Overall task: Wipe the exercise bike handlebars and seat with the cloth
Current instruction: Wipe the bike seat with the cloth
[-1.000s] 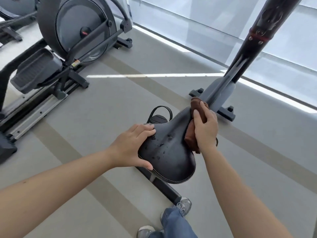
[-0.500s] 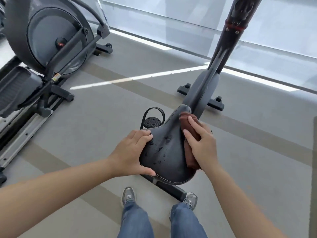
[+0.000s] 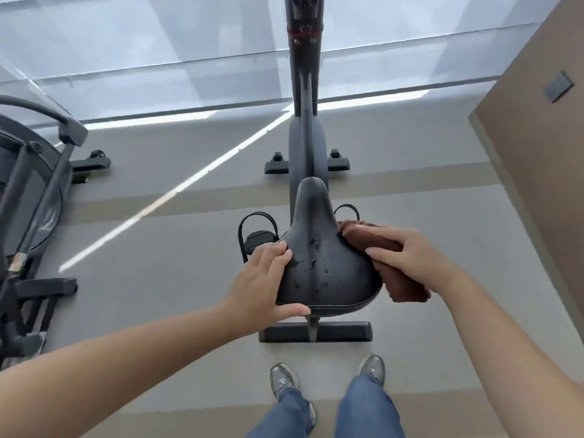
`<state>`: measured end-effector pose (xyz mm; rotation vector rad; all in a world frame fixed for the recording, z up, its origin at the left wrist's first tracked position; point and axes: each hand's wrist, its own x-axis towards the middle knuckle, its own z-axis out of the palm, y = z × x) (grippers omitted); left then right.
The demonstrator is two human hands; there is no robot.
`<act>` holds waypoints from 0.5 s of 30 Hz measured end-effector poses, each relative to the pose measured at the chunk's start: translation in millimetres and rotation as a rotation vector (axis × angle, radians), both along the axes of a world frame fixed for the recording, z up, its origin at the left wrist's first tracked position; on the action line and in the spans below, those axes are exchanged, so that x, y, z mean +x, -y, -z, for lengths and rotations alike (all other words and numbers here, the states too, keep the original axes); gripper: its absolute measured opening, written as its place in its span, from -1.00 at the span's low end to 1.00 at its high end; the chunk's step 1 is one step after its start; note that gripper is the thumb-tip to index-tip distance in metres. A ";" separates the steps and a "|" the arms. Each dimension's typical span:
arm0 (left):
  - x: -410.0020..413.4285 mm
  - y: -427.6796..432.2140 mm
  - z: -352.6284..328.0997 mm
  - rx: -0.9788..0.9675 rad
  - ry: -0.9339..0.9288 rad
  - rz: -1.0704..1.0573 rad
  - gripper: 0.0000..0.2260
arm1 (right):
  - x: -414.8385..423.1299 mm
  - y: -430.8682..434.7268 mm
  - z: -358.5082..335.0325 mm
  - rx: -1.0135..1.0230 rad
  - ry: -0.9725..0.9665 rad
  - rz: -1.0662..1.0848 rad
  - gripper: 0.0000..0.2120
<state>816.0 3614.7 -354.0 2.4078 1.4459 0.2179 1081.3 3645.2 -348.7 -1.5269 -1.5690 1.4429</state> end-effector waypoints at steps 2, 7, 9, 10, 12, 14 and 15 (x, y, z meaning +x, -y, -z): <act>0.2 0.1 0.6 -0.011 0.025 -0.010 -0.19 | -4.8 21.2 2.9 0.040 0.037 0.111 -0.60; 1.5 -2.4 3.4 -0.050 0.043 -0.033 -0.17 | -21.2 44.3 16.2 0.124 0.164 0.312 -0.63; 2.4 -3.0 2.5 -0.077 0.023 -0.043 -0.17 | -19.0 29.0 13.8 0.088 0.141 0.271 -0.67; 2.7 -3.0 2.1 -0.093 0.006 -0.045 -0.17 | -19.4 18.1 11.2 0.066 0.127 0.231 -0.68; 2.4 -2.9 2.4 -0.123 -0.024 -0.043 -0.16 | -27.2 -5.2 5.8 0.063 0.131 0.151 -0.68; 2.4 -3.1 3.1 -0.146 -0.031 -0.060 -0.16 | -41.3 -24.9 4.2 0.128 0.151 0.092 -0.64; 2.2 -3.3 3.3 -0.148 -0.025 -0.076 -0.16 | -47.7 -31.6 3.7 0.161 0.164 0.071 -0.62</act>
